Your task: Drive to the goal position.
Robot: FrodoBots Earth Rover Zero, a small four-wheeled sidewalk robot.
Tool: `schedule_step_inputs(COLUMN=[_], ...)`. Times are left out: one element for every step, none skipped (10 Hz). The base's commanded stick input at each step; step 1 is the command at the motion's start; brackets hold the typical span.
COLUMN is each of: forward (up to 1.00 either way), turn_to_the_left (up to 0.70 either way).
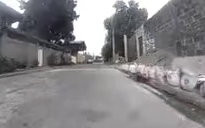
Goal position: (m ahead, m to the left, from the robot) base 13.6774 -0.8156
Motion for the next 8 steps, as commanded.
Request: schedule_step_inputs(forward=[0.85, 0.85, 0.85, 0.85, 0.85, 0.85, 0.85, 0.85], turn_to_the_left=[0.0, 0.0, 0.0, 0.0, 0.0, 0.0, 0.0, 0.0])
